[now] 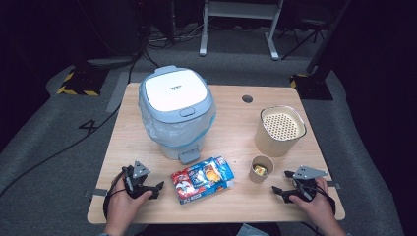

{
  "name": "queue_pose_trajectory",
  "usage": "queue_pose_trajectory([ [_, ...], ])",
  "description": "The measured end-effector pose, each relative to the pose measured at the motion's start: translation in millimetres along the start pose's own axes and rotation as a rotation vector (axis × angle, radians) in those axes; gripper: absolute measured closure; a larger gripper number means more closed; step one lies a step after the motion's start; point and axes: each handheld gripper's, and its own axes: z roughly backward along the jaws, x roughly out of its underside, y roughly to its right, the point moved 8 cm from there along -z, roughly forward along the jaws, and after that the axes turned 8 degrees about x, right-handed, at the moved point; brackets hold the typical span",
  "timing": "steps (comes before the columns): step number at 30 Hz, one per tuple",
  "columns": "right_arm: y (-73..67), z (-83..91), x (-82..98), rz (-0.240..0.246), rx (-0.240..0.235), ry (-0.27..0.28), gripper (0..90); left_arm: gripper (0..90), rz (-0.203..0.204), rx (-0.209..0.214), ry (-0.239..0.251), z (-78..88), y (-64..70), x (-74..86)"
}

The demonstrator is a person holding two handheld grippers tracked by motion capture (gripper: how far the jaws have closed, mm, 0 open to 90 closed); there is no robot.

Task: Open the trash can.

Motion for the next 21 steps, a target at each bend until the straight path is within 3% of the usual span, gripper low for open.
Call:
queue_pose_trajectory([
  [4, 0.0, 0.0, 0.0, 0.0, 0.0, 0.0, 17.0, 43.7, -0.018, 0.051, 0.004, 5.1, 6.2, -2.6],
  [5, 0.0, 0.0, 0.0, 0.0, 0.0, 0.0, 17.0, 46.7, -0.018, 0.051, 0.004, 5.1, 6.2, -2.6],
  [8, 0.0, 0.0, 0.0, 0.001, 0.0, 0.001, 17.0, 54.0, -0.04, 0.113, 0.041, 19.0, 13.5, -15.7],
  [10, 0.0, 0.0, 0.0, 0.0, 0.001, 0.0, 16.9, 58.3, -0.052, 0.119, 0.05, 23.6, 14.9, -19.6],
  [12, 0.1, 0.0, 0.0, 0.001, 0.0, 0.001, 17.0, 64.7, -0.07, 0.166, 0.061, 39.5, 21.3, -31.3],
  [14, 0.1, 0.0, 0.0, 0.0, 0.001, 0.0, 17.0, 66.2, -0.081, 0.178, 0.074, 45.5, 23.2, -36.5],
  [15, 0.1, 0.0, 0.0, 0.001, 0.001, 0.001, 16.9, 71.7, -0.088, 0.193, 0.081, 51.5, 26.0, -41.4],
  [16, 0.0, 0.0, 0.0, 0.001, 0.001, 0.001, 17.0, 72.8, -0.11, 0.22, 0.105, 62.6, 31.6, -52.5],
  [18, 0.1, -0.1, 0.0, 0.001, 0.001, 0.001, 17.0, 74.5, -0.138, 0.234, 0.125, 71.7, 36.8, -63.0],
  [21, 0.1, 0.0, 0.0, 0.001, 0.001, 0.001, 17.0, 79.1, -0.147, 0.253, 0.127, 78.4, 42.6, -72.0],
])
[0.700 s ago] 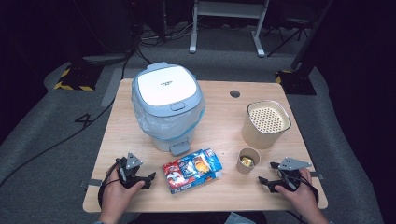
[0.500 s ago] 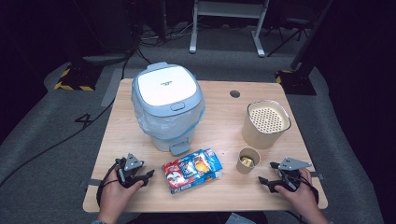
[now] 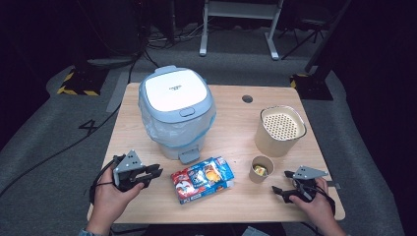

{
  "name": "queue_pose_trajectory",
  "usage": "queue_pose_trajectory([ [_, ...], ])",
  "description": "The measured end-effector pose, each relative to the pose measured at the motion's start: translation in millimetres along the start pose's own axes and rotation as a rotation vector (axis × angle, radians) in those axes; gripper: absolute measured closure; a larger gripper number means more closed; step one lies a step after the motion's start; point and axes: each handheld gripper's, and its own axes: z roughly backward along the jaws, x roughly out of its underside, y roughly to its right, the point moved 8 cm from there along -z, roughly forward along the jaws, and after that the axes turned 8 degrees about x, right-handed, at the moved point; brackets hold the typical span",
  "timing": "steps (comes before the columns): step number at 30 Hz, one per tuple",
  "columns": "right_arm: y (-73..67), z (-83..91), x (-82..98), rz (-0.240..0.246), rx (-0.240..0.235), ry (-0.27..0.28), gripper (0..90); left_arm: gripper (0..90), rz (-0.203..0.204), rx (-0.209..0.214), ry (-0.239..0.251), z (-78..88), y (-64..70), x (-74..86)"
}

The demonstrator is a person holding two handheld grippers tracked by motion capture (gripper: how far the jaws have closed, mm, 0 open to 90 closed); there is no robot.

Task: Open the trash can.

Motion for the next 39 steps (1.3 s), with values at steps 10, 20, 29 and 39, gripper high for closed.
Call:
queue_pose_trajectory([
  [10, -0.1, -0.1, 0.0, 0.0, -0.001, 0.001, 17.0, 77.7, -0.084, 0.05, 0.093, 15.6, 5.4, -52.4],
  [20, -0.1, 0.0, 0.0, -0.001, 0.0, 0.001, 17.0, 80.9, -0.131, 0.158, 0.134, 23.7, 13.1, -88.4],
  [29, -0.5, 0.4, 0.2, -0.003, 0.003, 0.001, 17.5, 83.9, -0.154, 0.183, 0.173, 22.8, 4.8, -126.8],
  [39, -0.5, 0.3, 0.2, -0.004, 0.002, 0.002, 17.5, 89.9, -0.162, 0.163, 0.189, 11.6, -11.6, -164.4],
])
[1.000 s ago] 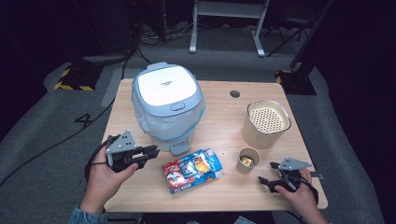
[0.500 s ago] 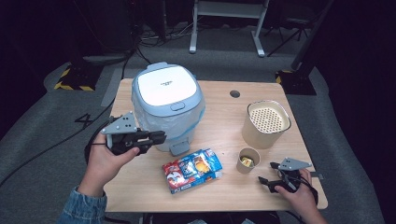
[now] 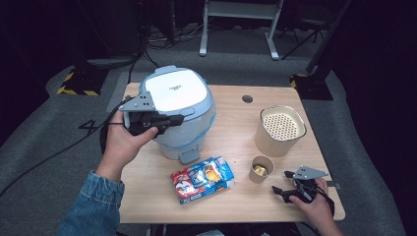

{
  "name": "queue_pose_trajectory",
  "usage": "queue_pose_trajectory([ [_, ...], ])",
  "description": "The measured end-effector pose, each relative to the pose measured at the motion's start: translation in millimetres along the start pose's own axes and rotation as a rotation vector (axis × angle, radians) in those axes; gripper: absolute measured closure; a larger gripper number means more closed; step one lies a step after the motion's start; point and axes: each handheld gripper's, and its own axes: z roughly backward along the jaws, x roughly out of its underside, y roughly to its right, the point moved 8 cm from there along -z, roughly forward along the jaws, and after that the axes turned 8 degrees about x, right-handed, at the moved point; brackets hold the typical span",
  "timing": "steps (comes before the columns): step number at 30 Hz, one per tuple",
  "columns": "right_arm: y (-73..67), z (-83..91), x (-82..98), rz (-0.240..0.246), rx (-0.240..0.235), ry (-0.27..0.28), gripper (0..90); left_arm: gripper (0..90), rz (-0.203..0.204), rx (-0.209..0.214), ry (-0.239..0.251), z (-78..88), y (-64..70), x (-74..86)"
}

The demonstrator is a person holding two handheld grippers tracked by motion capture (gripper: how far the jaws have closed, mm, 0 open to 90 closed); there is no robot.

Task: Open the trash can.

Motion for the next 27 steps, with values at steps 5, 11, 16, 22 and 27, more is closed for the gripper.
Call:
queue_pose_trajectory([
  [5, 0.0, 0.1, 0.0, 0.0, 0.001, -0.001, 17.6, 90.0, -0.017, -0.024, -0.034, -13.4, -14.9, -10.4],
  [11, 0.1, 0.0, 0.0, 0.0, 0.001, -0.001, 17.5, 90.0, 0.003, -0.044, -0.065, -23.5, -23.9, -6.6],
  [16, -0.1, 0.0, 0.0, -0.001, 0.0, 0.0, 17.5, 90.0, 0.028, -0.051, -0.033, -24.2, -24.2, -5.1],
  [22, 0.0, 0.0, 0.0, 0.0, 0.0, 0.0, 17.5, 90.0, 0.032, -0.062, -0.036, -25.3, -23.4, -4.2],
  [27, -0.2, 0.2, 0.2, -0.001, 0.001, -0.001, 17.8, 90.0, 0.021, -0.079, -0.063, -26.7, -21.7, -4.6],
])
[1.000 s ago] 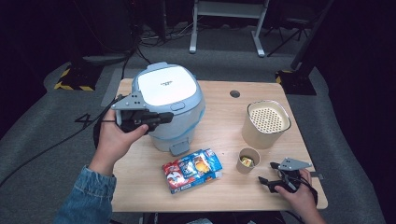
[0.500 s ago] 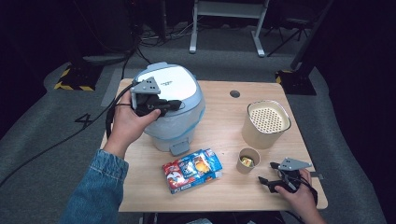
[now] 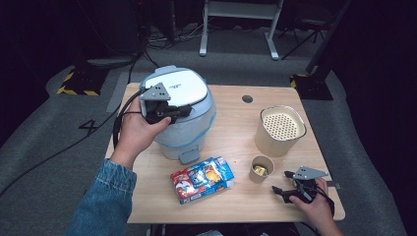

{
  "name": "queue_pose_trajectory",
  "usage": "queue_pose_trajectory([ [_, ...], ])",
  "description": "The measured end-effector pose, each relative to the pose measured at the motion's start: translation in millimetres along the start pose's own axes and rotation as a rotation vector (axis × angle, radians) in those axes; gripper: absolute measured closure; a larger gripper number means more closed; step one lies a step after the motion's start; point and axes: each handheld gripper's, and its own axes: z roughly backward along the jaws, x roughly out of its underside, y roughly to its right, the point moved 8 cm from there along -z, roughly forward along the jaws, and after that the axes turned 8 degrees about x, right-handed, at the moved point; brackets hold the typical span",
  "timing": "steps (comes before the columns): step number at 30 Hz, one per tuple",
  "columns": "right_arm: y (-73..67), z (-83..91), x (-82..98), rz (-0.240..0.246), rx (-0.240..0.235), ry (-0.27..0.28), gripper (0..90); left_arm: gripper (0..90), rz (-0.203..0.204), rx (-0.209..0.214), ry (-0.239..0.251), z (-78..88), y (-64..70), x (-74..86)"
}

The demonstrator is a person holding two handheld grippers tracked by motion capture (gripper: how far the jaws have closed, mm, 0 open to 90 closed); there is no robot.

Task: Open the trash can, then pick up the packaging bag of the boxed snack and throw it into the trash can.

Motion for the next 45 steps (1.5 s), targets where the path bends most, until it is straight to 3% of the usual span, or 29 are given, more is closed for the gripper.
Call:
queue_pose_trajectory([
  [6, -0.2, 0.3, 0.2, -0.002, 0.003, 0.0, 18.1, 90.0, 0.011, 0.01, 0.024, -1.9, 0.4, 1.4],
  [9, -0.1, 0.3, 0.1, -0.003, 0.004, -0.001, 18.2, 89.7, 0.02, 0.013, 0.058, -1.0, -0.6, 1.5],
  [11, -0.1, 0.3, 0.0, -0.003, 0.004, -0.001, 18.2, 69.2, 0.058, 0.006, 0.1, 1.4, 0.8, 0.7],
  [13, -0.5, 0.6, 0.1, -0.008, 0.007, -0.001, 19.0, 57.8, 0.054, 0.008, 0.111, 4.0, 5.3, 2.2],
  [16, -3.9, 3.4, 0.0, -0.004, 0.002, 0.005, 28.1, 46.8, 0.025, 0.054, 0.145, 8.4, 19.7, 5.2],
  [19, -10.5, 9.2, -0.8, 0.009, -0.019, -0.016, 28.1, 42.7, 0.019, 0.064, 0.142, 13.2, 30.3, 10.3],
  [20, -13.2, 11.3, -2.0, 0.004, -0.033, -0.015, 29.2, 41.3, 0.002, 0.071, 0.134, 18.6, 40.0, 16.3],
  [21, -16.0, 13.6, -3.3, -0.002, -0.047, -0.017, 30.4, 39.5, 0.002, 0.071, 0.134, 18.6, 40.0, 16.3],
  [23, -21.0, 18.5, -6.2, 0.002, -0.061, -0.017, 31.3, 38.3, -0.018, 0.063, 0.098, 23.6, 51.8, 29.9],
  [28, -35.2, 32.0, -13.4, 0.016, -0.103, -0.028, 35.0, 37.0, -0.025, 0.059, 0.063, 26.0, 60.9, 51.2],
  [31, -46.6, 39.5, -18.1, 0.036, -0.148, -0.028, 39.6, 37.1, -0.032, 0.052, 0.036, 24.2, 66.7, 74.7],
  [33, -50.7, 41.4, -20.3, 0.042, -0.158, -0.024, 39.7, 37.0, -0.031, 0.043, 0.029, 23.6, 66.5, 81.0],
  [34, -60.0, 45.4, -25.6, 0.06, -0.173, -0.015, 40.3, 36.5, -0.03, 0.036, 0.026, 22.9, 65.9, 87.2],
  [35, -65.0, 47.3, -28.7, 0.067, -0.183, -0.007, 40.2, 36.4, -0.019, 0.024, 0.023, 22.0, 63.9, 99.3],
  [38, -74.8, 51.4, -35.6, 0.081, -0.206, 0.007, 39.3, 35.6, 0.002, 0.018, 0.028, 21.5, 61.2, 110.2],
  [40, -87.9, 56.8, -48.0, 0.105, -0.239, 0.027, 39.1, 35.2, 0.025, 0.001, 0.015, 22.2, 55.9, 128.3],
  [45, -100.3, 57.5, -64.5, 0.118, -0.253, 0.042, 36.6, 35.0, 0.054, -0.034, -0.029, 20.7, 46.9, 158.7],
])
